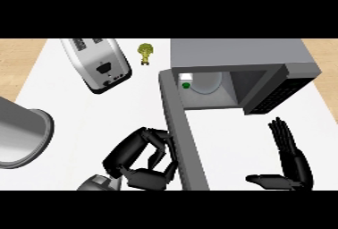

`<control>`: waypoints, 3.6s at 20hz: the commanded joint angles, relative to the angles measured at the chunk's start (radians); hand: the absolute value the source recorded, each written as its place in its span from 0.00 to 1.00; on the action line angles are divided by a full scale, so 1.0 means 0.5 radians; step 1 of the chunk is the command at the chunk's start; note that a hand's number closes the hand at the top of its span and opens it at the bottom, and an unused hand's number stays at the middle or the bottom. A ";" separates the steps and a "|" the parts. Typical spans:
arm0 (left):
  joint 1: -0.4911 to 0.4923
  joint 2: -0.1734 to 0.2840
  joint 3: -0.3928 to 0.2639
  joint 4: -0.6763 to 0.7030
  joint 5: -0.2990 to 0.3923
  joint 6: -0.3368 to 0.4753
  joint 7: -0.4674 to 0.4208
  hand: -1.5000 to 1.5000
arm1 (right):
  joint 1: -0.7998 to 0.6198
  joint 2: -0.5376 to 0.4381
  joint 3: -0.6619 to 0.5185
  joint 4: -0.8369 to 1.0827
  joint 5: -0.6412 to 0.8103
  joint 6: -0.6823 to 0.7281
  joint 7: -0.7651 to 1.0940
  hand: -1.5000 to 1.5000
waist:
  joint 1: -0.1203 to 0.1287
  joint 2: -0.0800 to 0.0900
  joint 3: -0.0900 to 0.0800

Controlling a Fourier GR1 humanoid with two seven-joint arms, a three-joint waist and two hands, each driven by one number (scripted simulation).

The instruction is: Pick up the milk, place it into the microwave and close the microwave

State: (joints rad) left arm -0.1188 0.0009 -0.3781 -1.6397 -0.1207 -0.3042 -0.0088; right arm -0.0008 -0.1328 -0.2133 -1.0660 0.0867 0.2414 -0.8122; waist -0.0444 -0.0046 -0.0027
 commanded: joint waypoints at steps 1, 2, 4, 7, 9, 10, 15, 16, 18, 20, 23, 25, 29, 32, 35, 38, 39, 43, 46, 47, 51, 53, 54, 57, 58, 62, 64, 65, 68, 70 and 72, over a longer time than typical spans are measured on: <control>-0.092 -0.002 -0.224 0.477 -0.165 0.210 -0.256 1.00 | 0.233 -0.049 0.047 -0.367 -0.036 0.105 0.047 0.00 | -0.016 0.008 -0.001; -0.158 -0.002 -0.258 0.564 -0.103 0.288 -0.245 1.00 | 0.305 -0.146 0.013 -0.397 -0.049 0.170 0.014 0.00 | -0.017 0.011 0.000; -0.256 -0.002 -0.321 0.795 -0.115 0.414 -0.408 1.00 | 0.395 -0.179 0.001 -0.513 -0.097 0.248 -0.019 0.00 | -0.018 0.014 0.000; -0.345 -0.002 -0.422 0.999 -0.096 0.709 -0.648 1.00 | 0.542 -0.116 0.070 -0.831 -0.193 0.337 0.131 0.00 | -0.035 0.013 -0.002; -0.500 -0.002 -0.540 1.182 0.090 0.908 -0.753 1.00 | 0.484 -0.139 0.016 -0.827 -0.289 0.378 0.137 0.00 | -0.021 0.020 0.000; -0.603 -0.002 -0.597 1.212 0.179 1.001 -0.695 1.00 | 0.387 -0.146 0.042 -0.863 -0.314 0.391 0.232 0.00 | -0.038 0.025 -0.001; -0.722 -0.001 -0.817 1.439 0.543 1.188 -0.862 1.00 | 0.535 -0.194 0.061 -1.192 -0.461 0.482 0.400 0.00 | -0.091 0.034 -0.004; -0.669 -0.001 -0.915 1.452 0.544 1.284 -0.873 1.00 | 0.550 -0.159 0.081 -1.291 -0.501 0.464 0.467 0.00 | -0.095 0.032 -0.004; -0.813 -0.001 -0.949 1.485 0.712 1.296 -0.816 1.00 | 0.608 -0.150 0.144 -1.324 -0.447 0.481 0.426 0.00 | -0.137 0.041 -0.004; -0.873 -0.001 -1.030 1.534 0.772 1.309 -0.779 1.00 | 0.621 -0.176 0.125 -1.463 -0.517 0.500 0.485 0.00 | -0.158 0.040 -0.005; -0.910 -0.001 -1.091 1.463 0.954 1.364 -0.899 1.00 | 0.566 -0.239 0.117 -1.478 -0.616 0.576 0.581 0.00 | -0.174 0.052 -0.006; -0.894 -0.001 -1.113 1.409 1.042 1.453 -0.937 1.00 | 0.591 -0.244 0.127 -1.550 -0.670 0.596 0.625 0.00 | -0.219 0.056 -0.009; -1.002 -0.001 -1.116 1.381 1.201 1.578 -0.970 1.00 | 0.571 -0.278 0.164 -1.617 -0.708 0.618 0.728 0.00 | -0.272 0.069 -0.011; -1.119 -0.001 -1.069 1.400 1.286 1.729 -0.984 1.00 | 0.504 -0.348 0.104 -1.636 -0.734 0.621 0.760 0.00 | -0.282 0.074 -0.008; -1.119 -0.001 -0.998 1.399 1.421 1.883 -1.018 1.00 | 0.518 -0.397 0.086 -1.725 -0.739 0.627 0.805 0.00 | -0.329 0.077 -0.012; -1.255 -0.002 -1.020 1.407 1.513 1.993 -0.951 1.00 | 0.422 -0.455 0.015 -1.747 -0.807 0.614 0.849 0.00 | -0.338 0.077 -0.007; -1.268 -0.002 -0.985 1.454 1.551 1.995 -0.969 1.00 | 0.429 -0.437 0.040 -1.726 -0.798 0.617 0.845 0.00 | -0.357 0.097 -0.007; -1.407 -0.002 -0.994 1.516 1.652 2.080 -0.908 0.00 | 0.309 -0.523 -0.039 -1.727 -0.849 0.607 0.893 0.00 | -0.390 0.109 -0.005; -1.431 -0.002 -0.957 1.595 1.733 2.119 -0.880 0.00 | 0.197 -0.626 -0.213 -1.804 -0.633 0.480 0.825 0.00 | -0.424 0.112 -0.007; -1.428 -0.002 -0.967 1.603 1.738 2.156 -0.879 0.00 | 0.168 -0.727 -0.267 -1.841 -0.533 0.490 0.811 1.00 | -0.454 0.112 -0.010; -1.473 -0.002 -0.866 1.570 1.868 2.216 -0.957 0.00 | 0.090 -0.784 -0.318 -1.839 -0.460 0.440 0.807 1.00 | -0.435 0.134 -0.010; -1.513 -0.002 -0.848 1.555 1.918 2.220 -0.971 0.00 | 0.057 -0.784 -0.311 -1.809 -0.428 0.417 0.808 1.00 | -0.419 0.151 -0.006; -1.471 -0.002 -0.847 1.558 1.950 2.239 -0.999 0.00 | 0.053 -0.788 -0.315 -1.832 -0.431 0.412 0.816 1.00 | -0.433 0.149 -0.009; -1.489 -0.002 -0.861 1.572 2.002 2.255 -1.020 0.00 | -0.005 -0.820 -0.324 -1.808 -0.401 0.397 0.822 1.00 | -0.422 0.162 -0.006; -1.500 -0.002 -0.853 1.571 2.030 2.252 -1.020 0.00 | -0.015 -0.820 -0.326 -1.794 -0.406 0.397 0.815 1.00 | -0.420 0.163 -0.004; -1.502 -0.002 -0.883 1.596 2.071 2.266 -1.078 0.00 | -0.065 -0.837 -0.326 -1.771 -0.389 0.384 0.819 1.00 | -0.428 0.177 -0.002; -1.539 -0.002 -0.887 1.590 2.105 2.259 -1.077 0.00 | -0.110 -0.865 -0.332 -1.742 -0.391 0.385 0.836 1.00 | -0.416 0.176 -0.003; -1.560 -0.002 -0.886 1.613 2.105 2.266 -1.087 0.00 | -0.109 -0.873 -0.330 -1.746 -0.386 0.390 0.842 1.00 | -0.424 0.171 -0.002; -1.537 -0.002 -0.910 1.620 2.137 2.258 -1.131 0.00 | -0.149 -0.862 -0.306 -1.725 -0.373 0.376 0.839 1.00 | -0.420 0.190 -0.001; -1.521 -0.002 -0.919 1.621 2.164 2.258 -1.162 0.00 | -0.175 -0.872 -0.315 -1.703 -0.378 0.373 0.841 1.00 | -0.431 0.195 -0.001; -1.550 -0.002 -0.908 1.635 2.195 2.243 -1.163 0.00 | -0.193 -0.912 -0.329 -1.685 -0.372 0.385 0.866 1.00 | -0.437 0.184 -0.003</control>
State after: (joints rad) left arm -0.8165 -0.0005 -0.9032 -0.8997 0.9392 0.7995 -0.5948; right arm -0.0779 -0.5734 -0.3749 -1.9213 -0.1033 0.4327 -0.3886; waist -0.2538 0.0810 -0.0029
